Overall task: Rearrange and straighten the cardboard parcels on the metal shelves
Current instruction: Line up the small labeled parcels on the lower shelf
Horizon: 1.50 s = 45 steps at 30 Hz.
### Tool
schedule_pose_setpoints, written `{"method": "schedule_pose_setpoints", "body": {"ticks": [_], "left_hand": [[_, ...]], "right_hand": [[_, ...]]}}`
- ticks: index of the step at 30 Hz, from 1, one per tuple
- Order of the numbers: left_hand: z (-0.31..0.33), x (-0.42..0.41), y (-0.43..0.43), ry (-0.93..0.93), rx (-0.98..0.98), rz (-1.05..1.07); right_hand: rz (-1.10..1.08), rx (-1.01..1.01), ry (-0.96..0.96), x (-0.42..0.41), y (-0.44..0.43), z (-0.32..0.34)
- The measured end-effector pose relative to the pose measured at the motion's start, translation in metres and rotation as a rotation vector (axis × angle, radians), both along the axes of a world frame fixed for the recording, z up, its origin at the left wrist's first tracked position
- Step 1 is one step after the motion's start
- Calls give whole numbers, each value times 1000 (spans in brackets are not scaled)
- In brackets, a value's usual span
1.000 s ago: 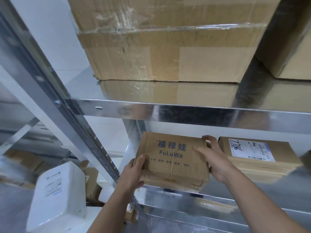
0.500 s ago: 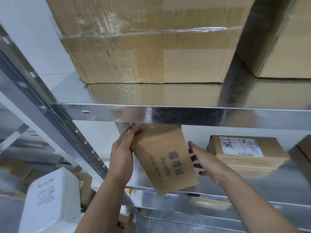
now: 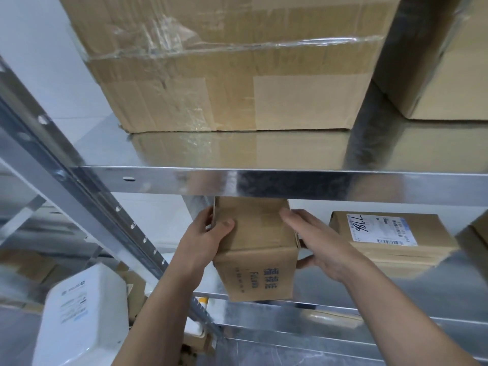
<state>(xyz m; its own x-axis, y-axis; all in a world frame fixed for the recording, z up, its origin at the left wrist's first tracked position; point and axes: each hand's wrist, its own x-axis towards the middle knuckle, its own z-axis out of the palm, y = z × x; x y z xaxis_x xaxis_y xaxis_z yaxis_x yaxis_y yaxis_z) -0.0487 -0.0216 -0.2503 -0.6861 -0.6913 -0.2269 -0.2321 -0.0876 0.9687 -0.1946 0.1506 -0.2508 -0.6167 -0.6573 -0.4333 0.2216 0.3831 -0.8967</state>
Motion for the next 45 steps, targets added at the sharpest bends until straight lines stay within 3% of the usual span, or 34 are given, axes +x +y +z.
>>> {"method": "schedule_pose_setpoints", "body": {"ticks": [16,19,22,26,30,32,37,39,42,45], "left_hand": [[-1,-7,-3,-162,-130,-27],[0,-2,-6,-100,24,-12],[2,11,-14,32,236,46],[-6,23,-29,208,528,159],[-27,17,-26,227,670,189],[-41,13,-21,169,581,157],[-53,10,-15,-150,-12,213],[-44,6,-11,-147,-12,179],[-31,-1,-8,-144,173,75],[-30,-4,-16,-271,160,-9]], "right_hand": [[-18,94,118,0,-13,-1],[14,52,55,-3,-6,-5],[-154,-49,-61,-10,7,-16],[-258,52,-22,-19,22,-49],[-258,-13,-384,-19,29,-68],[-279,-70,-447,-18,33,-67],[-297,-33,-272,-23,38,-68],[-293,15,-206,-23,35,-66],[-283,69,-112,-19,26,-59],[-267,148,-46,-18,21,-55]]}}
